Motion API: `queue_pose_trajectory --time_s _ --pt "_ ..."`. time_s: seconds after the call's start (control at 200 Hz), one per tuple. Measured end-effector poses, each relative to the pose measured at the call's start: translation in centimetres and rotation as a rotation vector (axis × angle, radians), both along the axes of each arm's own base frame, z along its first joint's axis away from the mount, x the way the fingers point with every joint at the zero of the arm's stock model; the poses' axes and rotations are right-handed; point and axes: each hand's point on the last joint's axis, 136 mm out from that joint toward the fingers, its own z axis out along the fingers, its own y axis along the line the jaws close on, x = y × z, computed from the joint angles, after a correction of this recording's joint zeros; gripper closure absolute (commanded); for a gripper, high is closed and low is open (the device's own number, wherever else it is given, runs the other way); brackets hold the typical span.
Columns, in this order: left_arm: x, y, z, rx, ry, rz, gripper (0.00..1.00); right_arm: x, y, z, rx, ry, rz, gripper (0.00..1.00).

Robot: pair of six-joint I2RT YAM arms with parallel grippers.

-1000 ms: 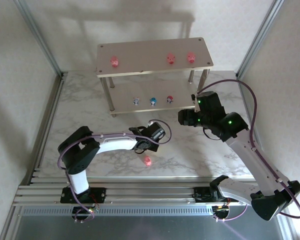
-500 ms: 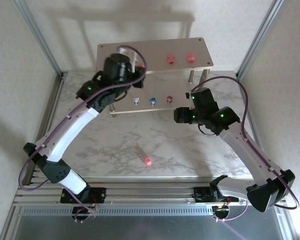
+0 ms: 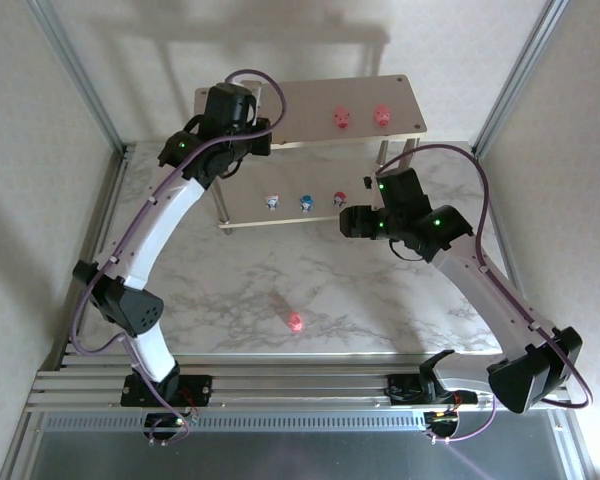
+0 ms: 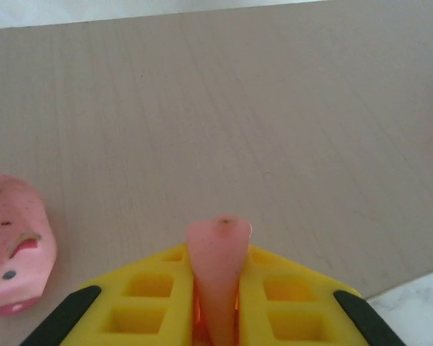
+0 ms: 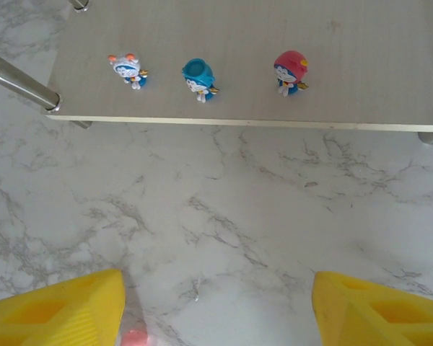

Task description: Place and organize the plastic toys onto the shelf

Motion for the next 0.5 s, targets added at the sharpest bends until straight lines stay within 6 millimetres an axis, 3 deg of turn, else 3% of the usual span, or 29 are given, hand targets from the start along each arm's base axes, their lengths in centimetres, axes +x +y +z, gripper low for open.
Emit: queue_pose_trajectory --time_s 0.275,0.501 --pt "0.9 -0.3 1.0 -0.018 -0.024 -0.002 0.83 0.2 0.4 0.1 0.013 -0.004 0.009 0.30" --pt "1.4 -0.8 0.1 -0.020 -0.006 -0.013 0.83 0.3 0.4 0.1 0.015 -0.006 0.010 0.30"
